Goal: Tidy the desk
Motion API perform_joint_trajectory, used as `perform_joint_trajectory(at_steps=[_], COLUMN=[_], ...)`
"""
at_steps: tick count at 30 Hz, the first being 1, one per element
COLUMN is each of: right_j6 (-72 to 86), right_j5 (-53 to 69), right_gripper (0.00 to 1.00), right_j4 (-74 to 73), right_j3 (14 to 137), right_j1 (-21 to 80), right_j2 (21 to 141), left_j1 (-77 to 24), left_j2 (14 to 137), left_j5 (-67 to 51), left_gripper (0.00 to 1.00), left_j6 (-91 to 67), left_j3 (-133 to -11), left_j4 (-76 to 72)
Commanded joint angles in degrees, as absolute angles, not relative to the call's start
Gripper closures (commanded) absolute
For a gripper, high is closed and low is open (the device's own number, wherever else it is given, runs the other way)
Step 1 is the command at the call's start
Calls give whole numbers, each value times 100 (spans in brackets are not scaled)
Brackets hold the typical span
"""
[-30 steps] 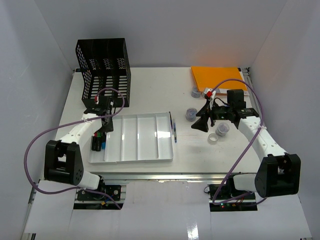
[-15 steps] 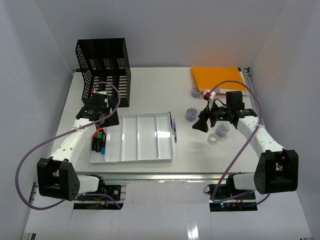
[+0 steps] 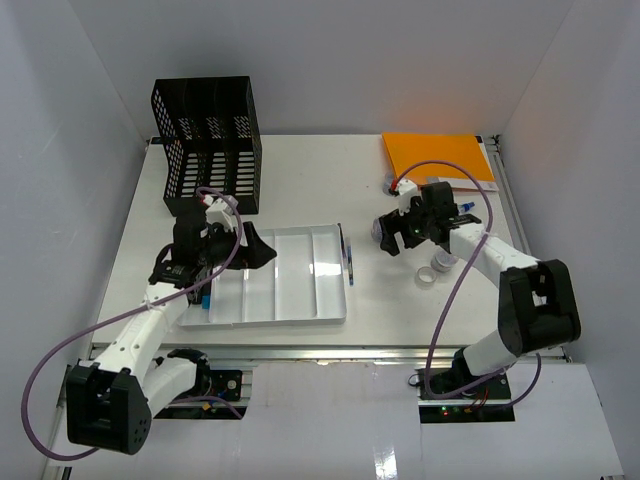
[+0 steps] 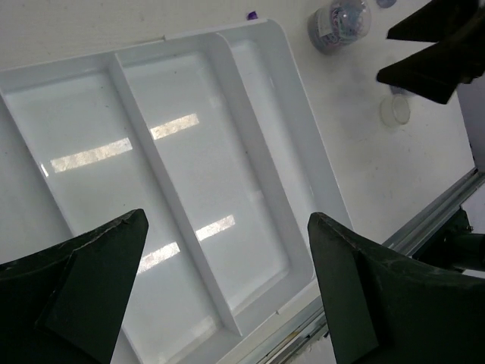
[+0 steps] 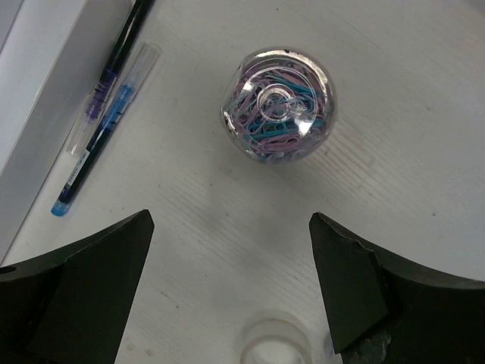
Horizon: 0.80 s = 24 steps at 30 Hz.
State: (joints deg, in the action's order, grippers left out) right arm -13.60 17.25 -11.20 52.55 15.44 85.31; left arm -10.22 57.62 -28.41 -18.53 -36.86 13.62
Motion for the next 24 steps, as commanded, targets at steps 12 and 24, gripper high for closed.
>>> perform_joint_trajectory(at_steps=[12,24], right_j6=[-835,-904], right_j5=[504,433], right_gripper=[9,10], right_j4=[-1091,-1188], right_j3=[7090,7369], right_j1=[1946,2013], right_j2=[10443,10797], left_j1=[-1002,-1002], left_j2=[4915,4670], left_j5=[-2879,-2721], left_gripper=[2,2], left_j6=[-1758,-1767], left_j3=[-3653,-3604], left_j4=[905,868])
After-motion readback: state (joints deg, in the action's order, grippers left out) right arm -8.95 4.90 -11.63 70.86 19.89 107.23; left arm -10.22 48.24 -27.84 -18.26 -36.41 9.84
